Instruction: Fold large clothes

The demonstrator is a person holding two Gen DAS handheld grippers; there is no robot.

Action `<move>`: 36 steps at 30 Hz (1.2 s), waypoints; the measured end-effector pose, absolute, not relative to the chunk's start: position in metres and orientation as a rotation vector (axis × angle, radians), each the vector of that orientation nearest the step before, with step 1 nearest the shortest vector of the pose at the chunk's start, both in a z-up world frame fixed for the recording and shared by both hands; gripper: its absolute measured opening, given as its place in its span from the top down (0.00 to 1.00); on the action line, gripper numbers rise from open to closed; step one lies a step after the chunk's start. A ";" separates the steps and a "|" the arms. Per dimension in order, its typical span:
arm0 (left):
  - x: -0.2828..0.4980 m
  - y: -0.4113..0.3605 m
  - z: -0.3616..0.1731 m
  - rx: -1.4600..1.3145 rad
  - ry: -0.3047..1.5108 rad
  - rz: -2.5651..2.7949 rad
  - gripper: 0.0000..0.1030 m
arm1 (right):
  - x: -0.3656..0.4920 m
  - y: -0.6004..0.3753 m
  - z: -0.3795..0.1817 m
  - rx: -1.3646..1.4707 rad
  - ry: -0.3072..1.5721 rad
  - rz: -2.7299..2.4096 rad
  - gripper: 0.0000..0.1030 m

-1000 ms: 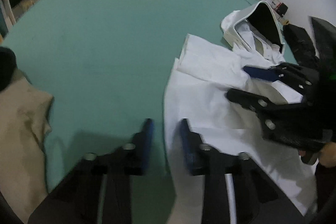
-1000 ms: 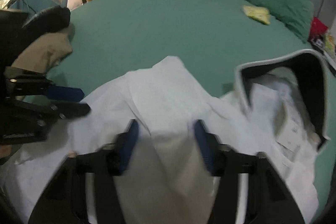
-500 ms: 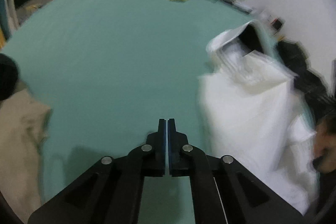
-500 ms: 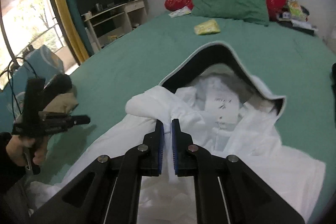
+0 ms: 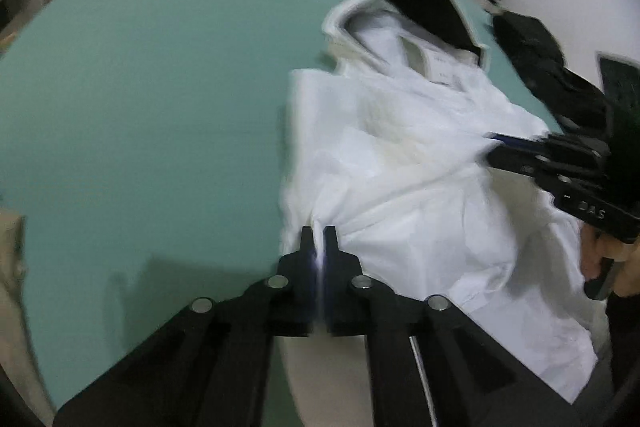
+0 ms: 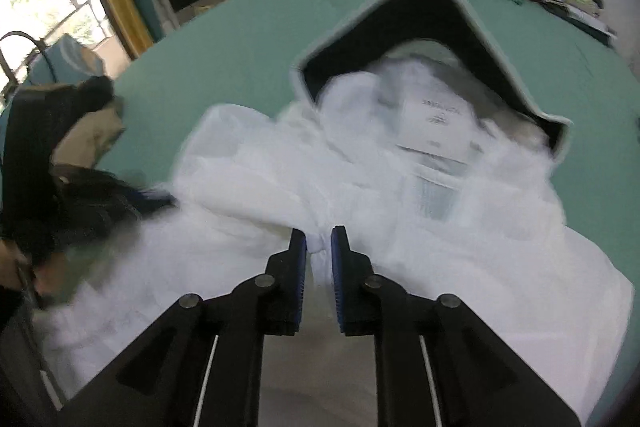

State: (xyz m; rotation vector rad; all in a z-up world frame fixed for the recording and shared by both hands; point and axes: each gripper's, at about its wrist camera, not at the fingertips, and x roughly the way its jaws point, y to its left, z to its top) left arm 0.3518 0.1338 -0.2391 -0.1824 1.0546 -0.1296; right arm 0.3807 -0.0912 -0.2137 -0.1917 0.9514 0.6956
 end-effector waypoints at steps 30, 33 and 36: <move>0.368 0.178 -0.235 -0.119 1.043 0.182 0.76 | 0.404 -0.214 -0.216 -0.026 0.951 0.291 0.77; 0.358 0.187 -0.234 -0.148 1.056 0.192 0.76 | 0.391 -0.257 -0.219 0.014 0.999 0.158 0.75; 0.341 0.176 -0.220 -0.184 1.029 0.123 0.76 | 0.376 -0.288 -0.223 0.066 1.027 0.106 0.57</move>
